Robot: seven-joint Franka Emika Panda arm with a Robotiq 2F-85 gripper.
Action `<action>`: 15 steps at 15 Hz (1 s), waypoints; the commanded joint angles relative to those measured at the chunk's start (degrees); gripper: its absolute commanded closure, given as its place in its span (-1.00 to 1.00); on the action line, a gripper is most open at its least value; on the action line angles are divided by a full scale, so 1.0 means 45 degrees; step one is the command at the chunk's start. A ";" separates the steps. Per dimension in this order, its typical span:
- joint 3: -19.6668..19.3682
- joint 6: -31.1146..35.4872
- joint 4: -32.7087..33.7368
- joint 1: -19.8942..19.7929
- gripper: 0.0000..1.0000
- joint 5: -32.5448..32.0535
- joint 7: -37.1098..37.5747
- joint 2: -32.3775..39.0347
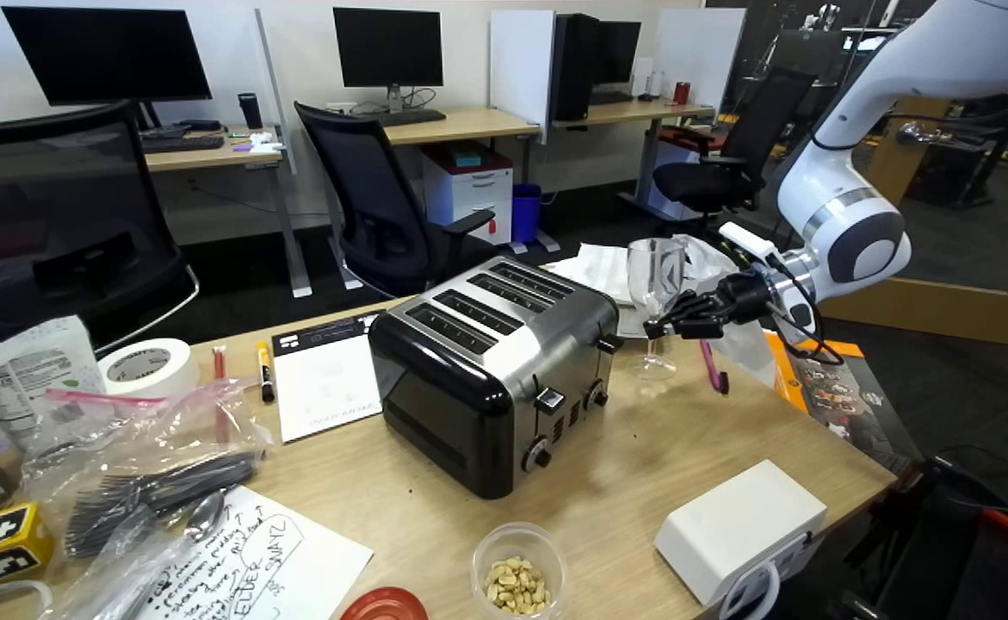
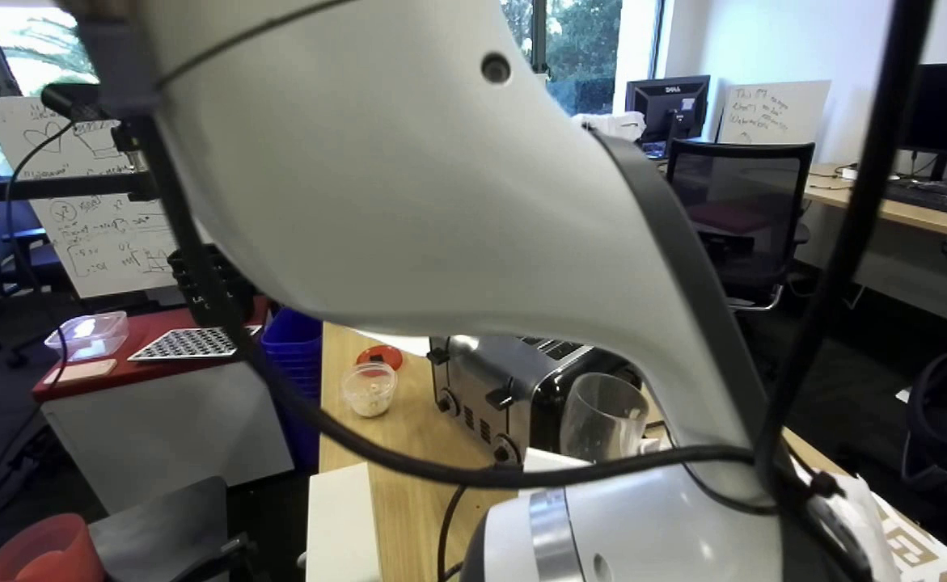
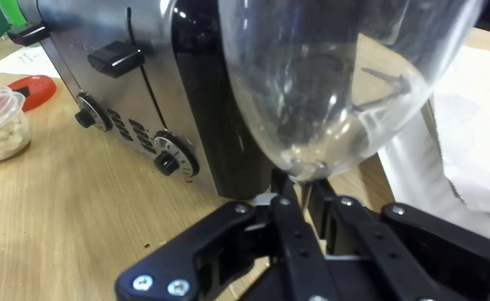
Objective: Pick up the wine glass, pour its contents in the small plastic bowl and put the wine glass back on the table
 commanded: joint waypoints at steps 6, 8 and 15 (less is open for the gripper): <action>0.0085 0.0407 0.0867 0.0090 0.93 0.0947 -0.0256 0.1017; 0.0100 0.0515 0.1012 0.0129 0.93 0.1000 -0.0231 0.1160; 0.0090 0.0617 0.1377 0.0241 0.55 0.0710 -0.0160 0.1433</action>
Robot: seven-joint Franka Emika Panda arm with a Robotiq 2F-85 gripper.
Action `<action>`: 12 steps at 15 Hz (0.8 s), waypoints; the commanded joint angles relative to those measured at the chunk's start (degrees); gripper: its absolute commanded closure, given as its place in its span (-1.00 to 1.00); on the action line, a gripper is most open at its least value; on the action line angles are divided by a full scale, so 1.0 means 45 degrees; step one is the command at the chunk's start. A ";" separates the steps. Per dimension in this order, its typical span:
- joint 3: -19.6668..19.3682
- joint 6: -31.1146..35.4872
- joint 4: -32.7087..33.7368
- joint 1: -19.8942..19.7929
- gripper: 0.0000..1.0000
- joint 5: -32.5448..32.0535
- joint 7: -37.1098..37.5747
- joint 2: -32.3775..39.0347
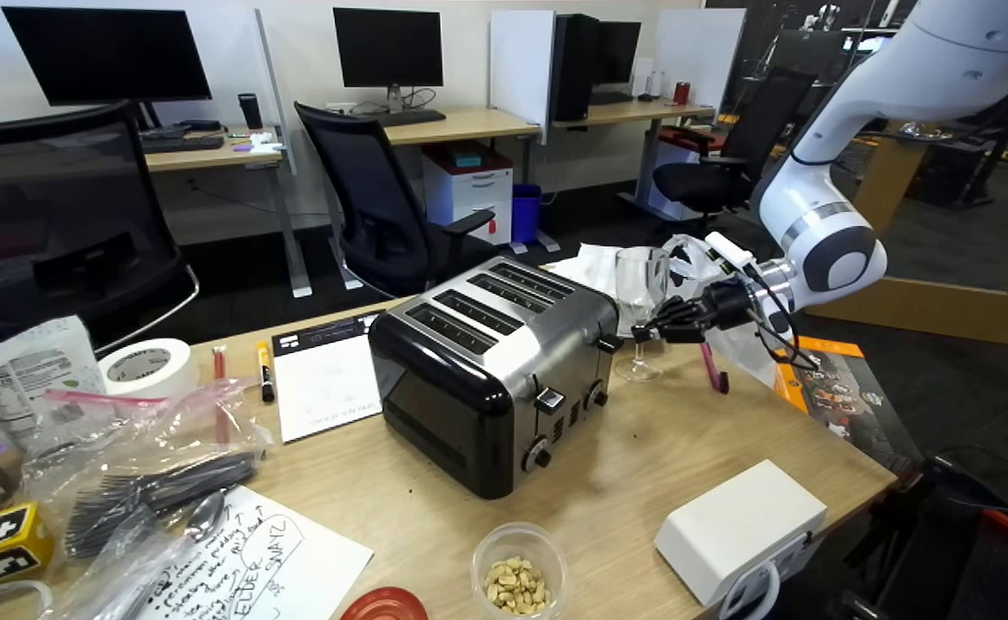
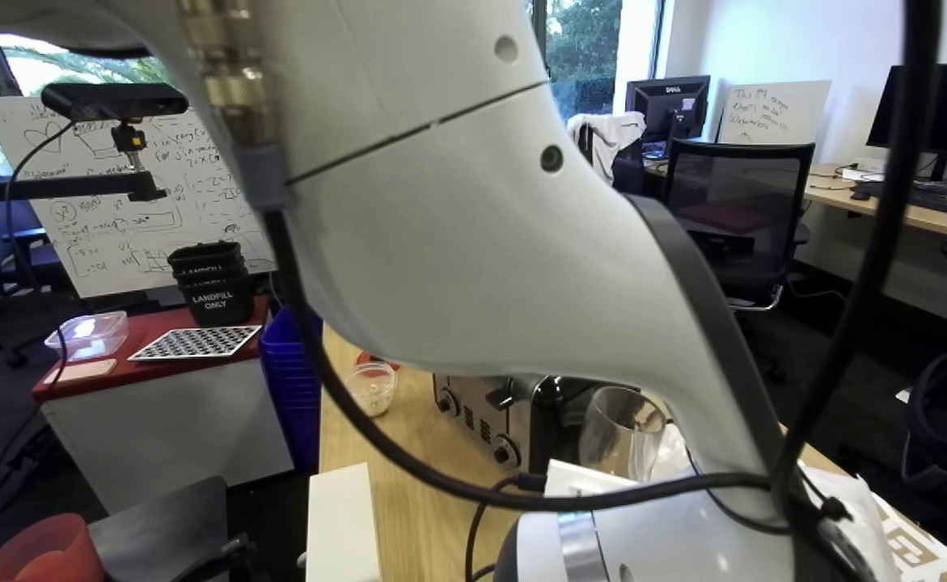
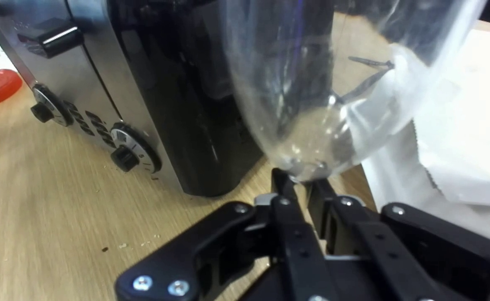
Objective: Pick up the wine glass, pour its contents in the small plastic bowl and put the wine glass back on the table
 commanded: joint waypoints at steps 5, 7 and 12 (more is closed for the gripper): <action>0.0017 0.0679 0.0137 0.0095 -0.35 -0.0013 -0.0224 0.0515; -0.0016 0.0709 0.0049 0.0061 -0.62 0.0030 -0.0250 0.0489; -0.0295 0.0822 -0.0248 0.0096 -1.00 -0.0527 -0.0184 0.0189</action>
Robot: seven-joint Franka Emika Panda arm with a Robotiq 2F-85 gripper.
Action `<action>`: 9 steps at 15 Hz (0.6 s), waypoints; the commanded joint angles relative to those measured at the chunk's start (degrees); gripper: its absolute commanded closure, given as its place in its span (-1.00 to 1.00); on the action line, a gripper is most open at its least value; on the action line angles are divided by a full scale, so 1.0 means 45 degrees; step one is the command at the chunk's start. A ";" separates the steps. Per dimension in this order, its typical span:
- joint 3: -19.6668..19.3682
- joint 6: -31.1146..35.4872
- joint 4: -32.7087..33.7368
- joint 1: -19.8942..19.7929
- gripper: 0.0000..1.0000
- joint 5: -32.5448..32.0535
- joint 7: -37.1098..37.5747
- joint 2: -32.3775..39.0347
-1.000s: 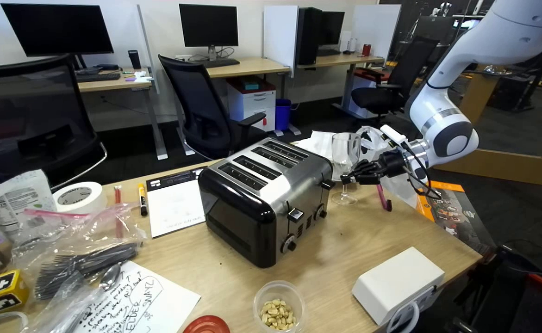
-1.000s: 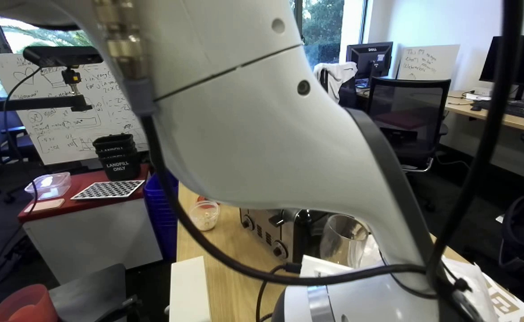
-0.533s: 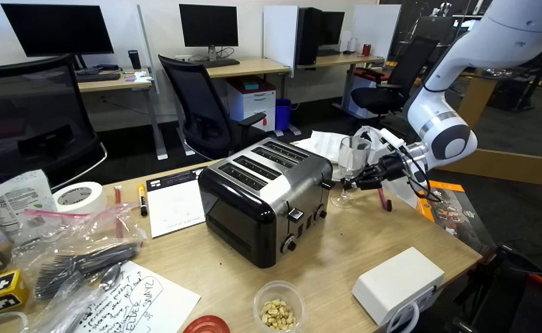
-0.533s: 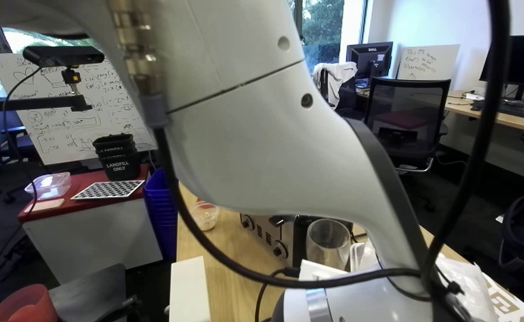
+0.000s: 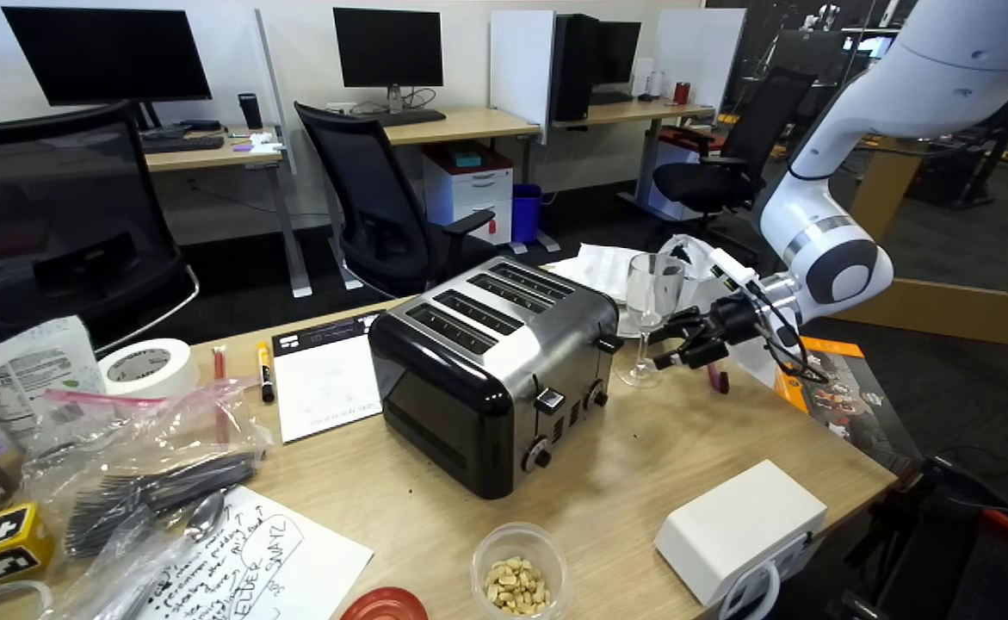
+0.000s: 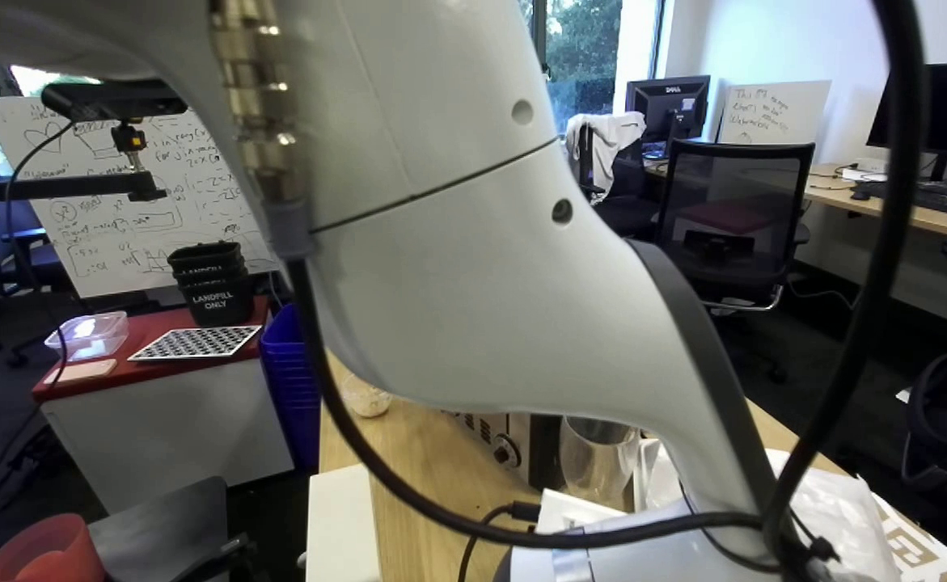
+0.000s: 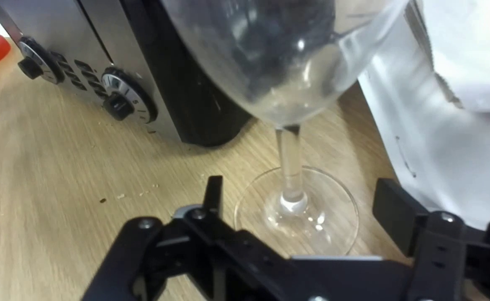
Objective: Pick up the wine glass, pour its contents in the small plastic bowl and put the wine glass back on the table
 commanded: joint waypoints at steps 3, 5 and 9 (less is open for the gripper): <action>-0.0292 0.0392 -0.0553 0.0141 -1.00 -0.1034 0.0148 -0.0581; -0.0381 0.0501 -0.0918 0.0225 -1.00 -0.1594 0.0447 -0.0870; -0.0414 0.0765 -0.1813 0.0240 -1.00 -0.2060 0.0792 -0.1523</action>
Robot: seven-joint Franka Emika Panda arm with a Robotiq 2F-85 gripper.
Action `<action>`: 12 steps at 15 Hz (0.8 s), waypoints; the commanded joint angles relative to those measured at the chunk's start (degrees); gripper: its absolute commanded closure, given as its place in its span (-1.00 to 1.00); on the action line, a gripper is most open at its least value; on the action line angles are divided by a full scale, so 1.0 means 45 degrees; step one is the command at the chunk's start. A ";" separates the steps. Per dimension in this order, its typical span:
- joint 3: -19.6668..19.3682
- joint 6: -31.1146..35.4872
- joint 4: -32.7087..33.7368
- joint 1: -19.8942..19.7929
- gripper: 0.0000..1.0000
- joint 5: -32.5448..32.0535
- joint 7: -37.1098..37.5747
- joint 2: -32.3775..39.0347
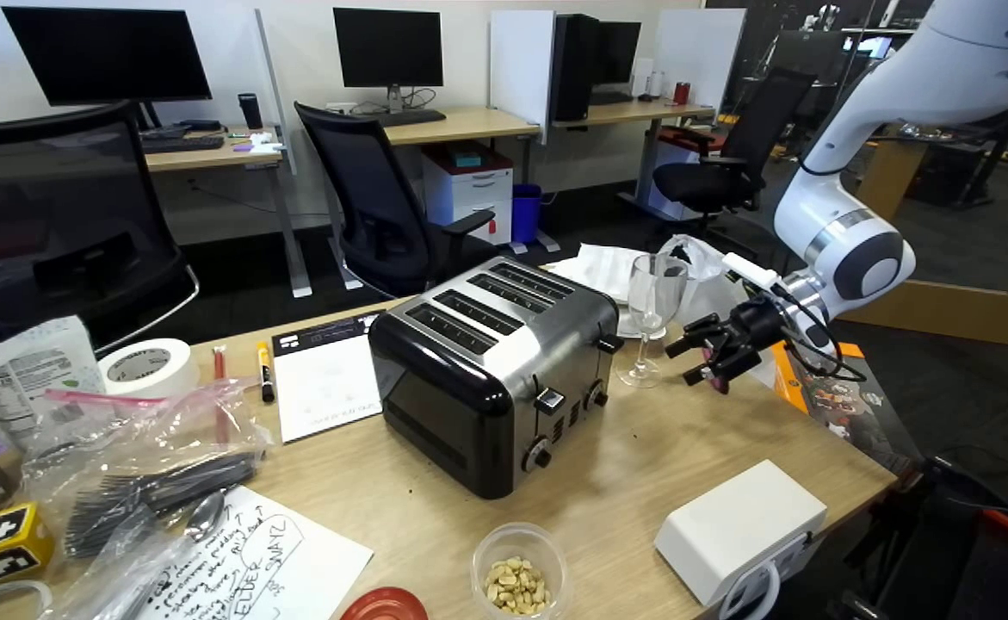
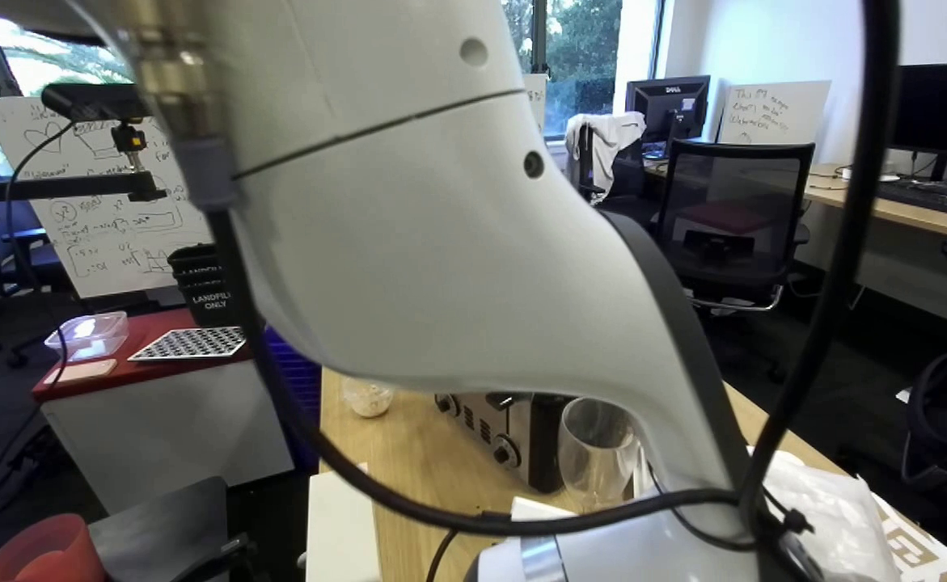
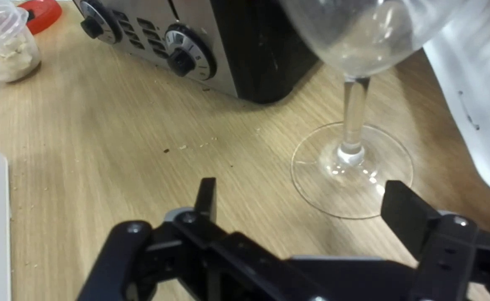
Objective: Pick up the wine glass, pour its contents in the small plastic bowl and put the wine glass back on the table
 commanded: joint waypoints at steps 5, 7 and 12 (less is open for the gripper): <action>-0.0312 0.0875 -0.1812 0.0173 -1.00 -0.0402 0.0528 -0.1279; -0.0372 0.0671 -0.2354 0.0118 -1.00 -0.0864 0.0723 -0.1528; -0.0381 0.0232 -0.2927 0.0005 -1.00 -0.1541 0.0531 -0.1653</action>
